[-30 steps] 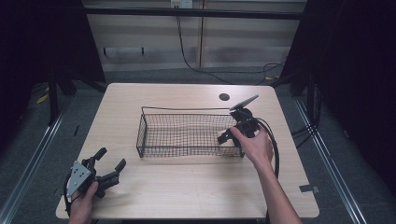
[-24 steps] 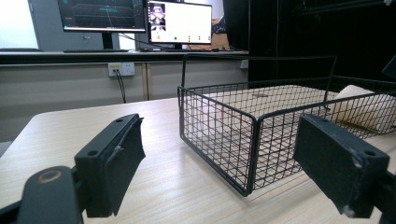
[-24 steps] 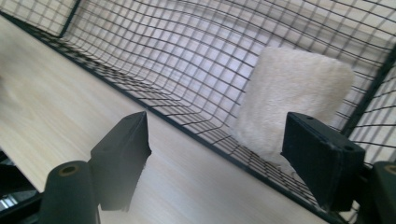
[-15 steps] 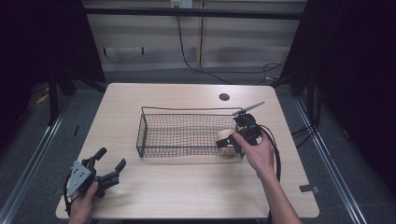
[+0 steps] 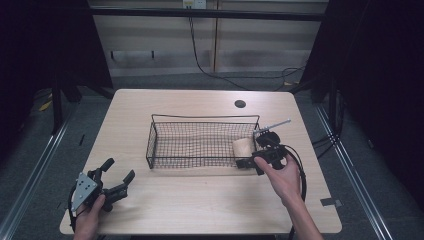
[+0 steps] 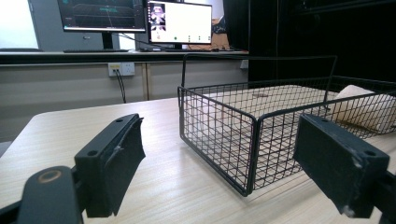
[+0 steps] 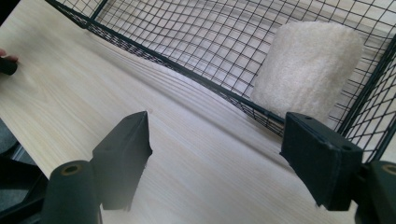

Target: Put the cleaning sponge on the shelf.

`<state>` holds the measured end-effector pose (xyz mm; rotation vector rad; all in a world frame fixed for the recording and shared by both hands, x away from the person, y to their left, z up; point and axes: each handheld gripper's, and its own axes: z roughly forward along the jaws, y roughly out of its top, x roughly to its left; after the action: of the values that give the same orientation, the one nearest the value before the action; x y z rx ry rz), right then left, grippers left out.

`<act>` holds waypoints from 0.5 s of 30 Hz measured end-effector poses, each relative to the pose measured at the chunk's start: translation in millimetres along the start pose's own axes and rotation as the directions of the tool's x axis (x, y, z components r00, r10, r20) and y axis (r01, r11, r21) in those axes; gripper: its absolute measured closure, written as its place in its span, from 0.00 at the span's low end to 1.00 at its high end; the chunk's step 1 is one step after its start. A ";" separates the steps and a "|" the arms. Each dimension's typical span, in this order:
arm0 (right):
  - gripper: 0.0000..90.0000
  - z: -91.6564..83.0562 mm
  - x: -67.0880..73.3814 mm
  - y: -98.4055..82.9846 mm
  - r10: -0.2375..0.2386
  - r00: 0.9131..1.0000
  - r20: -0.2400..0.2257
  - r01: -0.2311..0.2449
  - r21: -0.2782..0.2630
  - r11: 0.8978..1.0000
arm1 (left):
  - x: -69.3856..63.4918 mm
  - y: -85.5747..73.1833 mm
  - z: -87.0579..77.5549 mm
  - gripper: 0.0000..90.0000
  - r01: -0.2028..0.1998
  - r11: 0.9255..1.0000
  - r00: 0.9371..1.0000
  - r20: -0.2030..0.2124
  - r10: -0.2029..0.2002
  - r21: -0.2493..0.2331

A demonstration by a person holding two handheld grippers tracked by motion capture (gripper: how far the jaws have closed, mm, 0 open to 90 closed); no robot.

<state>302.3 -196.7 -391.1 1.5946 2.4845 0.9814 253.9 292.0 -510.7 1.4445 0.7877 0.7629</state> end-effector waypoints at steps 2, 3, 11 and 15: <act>0.27 -0.4 0.4 -4.1 0.000 1.000 -0.013 0.000 -0.002 1.000 | 0.0 0.0 -0.1 0.17 -0.001 1.000 1.000 0.001 0.001 0.001; 0.27 -0.3 0.7 -6.2 -0.001 1.000 -0.001 0.001 -0.007 1.000 | 0.1 0.0 -0.1 0.17 -0.001 1.000 1.000 0.001 0.001 0.001; 0.28 2.3 11.2 -26.1 -0.026 1.000 0.008 0.026 -0.005 1.000 | 0.1 0.0 -0.1 0.17 -0.001 1.000 1.000 0.001 0.001 0.001; 0.28 2.8 15.0 -37.6 -0.040 0.999 0.009 0.040 0.001 0.999 | 0.0 0.0 0.0 0.17 0.000 1.000 1.000 0.000 0.000 0.000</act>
<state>265.8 -193.3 -408.4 1.5397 2.5004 0.9666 253.9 292.0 -510.7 1.4441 0.7879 0.7632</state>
